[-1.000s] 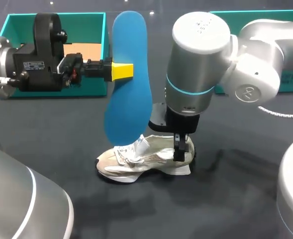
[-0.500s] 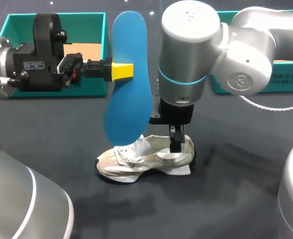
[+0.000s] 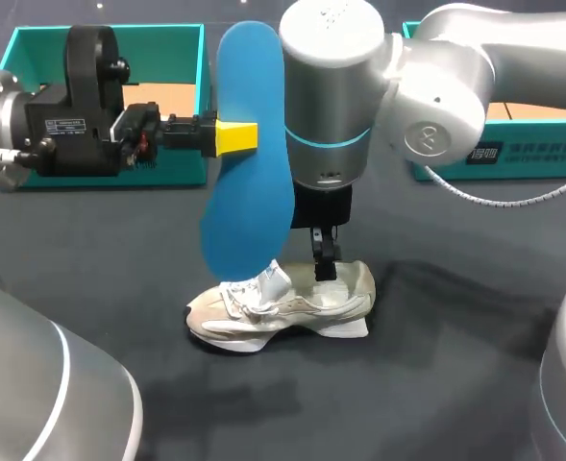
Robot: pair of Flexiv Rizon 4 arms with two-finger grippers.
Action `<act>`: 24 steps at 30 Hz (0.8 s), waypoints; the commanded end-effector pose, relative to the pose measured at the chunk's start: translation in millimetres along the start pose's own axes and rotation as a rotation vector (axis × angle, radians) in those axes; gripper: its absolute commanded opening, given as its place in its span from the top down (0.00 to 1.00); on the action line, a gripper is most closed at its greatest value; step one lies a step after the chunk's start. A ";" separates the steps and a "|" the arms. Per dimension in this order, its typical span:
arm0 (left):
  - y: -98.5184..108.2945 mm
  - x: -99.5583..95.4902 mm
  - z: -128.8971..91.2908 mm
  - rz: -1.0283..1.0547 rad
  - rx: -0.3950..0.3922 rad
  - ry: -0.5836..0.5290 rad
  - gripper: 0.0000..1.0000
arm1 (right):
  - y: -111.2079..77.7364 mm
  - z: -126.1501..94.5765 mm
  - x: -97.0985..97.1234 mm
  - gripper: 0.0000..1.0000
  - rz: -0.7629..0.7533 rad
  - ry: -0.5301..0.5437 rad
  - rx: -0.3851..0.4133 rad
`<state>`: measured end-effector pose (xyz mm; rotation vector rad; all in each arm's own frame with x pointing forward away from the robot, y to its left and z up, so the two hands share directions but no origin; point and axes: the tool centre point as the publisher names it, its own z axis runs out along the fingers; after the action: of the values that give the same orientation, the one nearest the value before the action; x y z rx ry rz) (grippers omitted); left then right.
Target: Take the shoe out of the shoebox, open the shoe tongue, remove and reinsert the insole, then place the shoe into the shoebox
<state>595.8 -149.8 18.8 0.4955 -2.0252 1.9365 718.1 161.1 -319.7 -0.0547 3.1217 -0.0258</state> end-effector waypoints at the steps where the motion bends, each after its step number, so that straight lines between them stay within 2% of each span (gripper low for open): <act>1: 0.5 -0.4 1.7 0.000 0.001 0.000 1.00 | 7.4 18.7 -8.7 0.00 -0.004 0.017 -0.003; 12: 0.5 -0.4 1.7 0.000 0.001 0.000 1.00 | 7.9 51.8 -15.3 0.00 0.019 0.040 -0.014; 24: 0.5 -0.4 1.7 0.000 0.001 0.000 1.00 | 7.6 71.6 -10.6 0.00 0.033 0.055 -0.021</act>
<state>595.9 -149.8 18.8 0.4955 -2.0253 1.9364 731.2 167.2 -383.3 -0.0043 3.1785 -0.0020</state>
